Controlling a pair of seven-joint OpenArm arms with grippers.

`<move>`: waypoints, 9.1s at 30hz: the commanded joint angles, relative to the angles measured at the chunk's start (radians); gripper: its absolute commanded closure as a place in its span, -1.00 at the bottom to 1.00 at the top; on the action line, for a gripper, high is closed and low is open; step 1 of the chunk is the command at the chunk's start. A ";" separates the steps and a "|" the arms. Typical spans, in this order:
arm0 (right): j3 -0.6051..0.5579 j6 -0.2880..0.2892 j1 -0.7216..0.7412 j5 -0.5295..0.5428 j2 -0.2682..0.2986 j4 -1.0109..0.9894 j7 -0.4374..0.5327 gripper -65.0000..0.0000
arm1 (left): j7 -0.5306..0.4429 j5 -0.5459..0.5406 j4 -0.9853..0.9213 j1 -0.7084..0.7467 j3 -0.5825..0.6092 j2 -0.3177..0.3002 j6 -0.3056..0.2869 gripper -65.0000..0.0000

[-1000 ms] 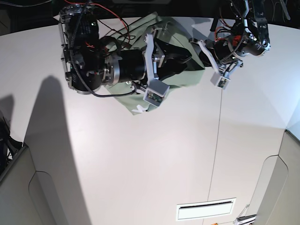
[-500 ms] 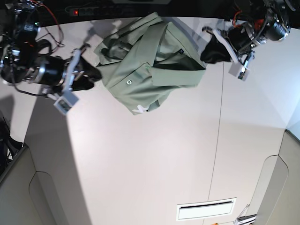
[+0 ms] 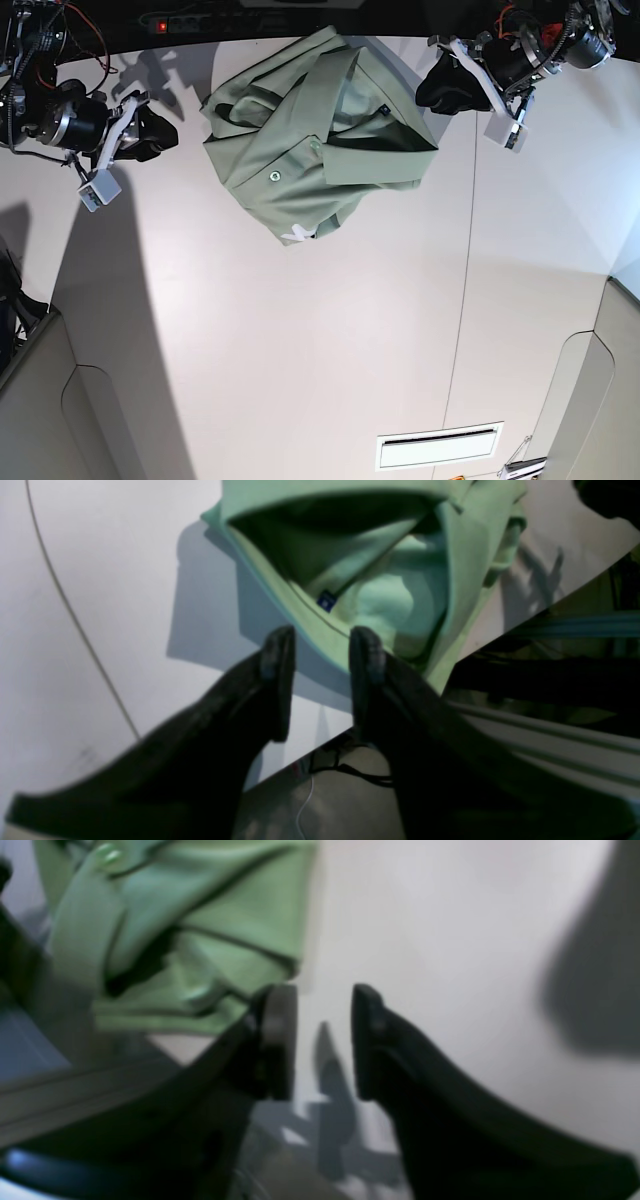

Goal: Fold the T-shirt properly

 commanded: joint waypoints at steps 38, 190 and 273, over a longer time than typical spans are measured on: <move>-0.199 0.006 0.228 0.229 -0.009 -0.297 -0.029 0.97 | 0.010 -0.080 -0.109 0.004 -0.003 -0.005 -0.005 0.34; -1.236 0.028 0.701 -0.275 0.016 -0.626 0.156 1.00 | -0.116 0.077 -0.093 0.012 -0.040 0.025 -0.048 0.37; 0.446 -0.385 0.158 -0.353 -0.045 0.202 0.252 1.00 | -0.092 0.011 -0.092 -0.021 -0.040 0.025 -0.071 0.60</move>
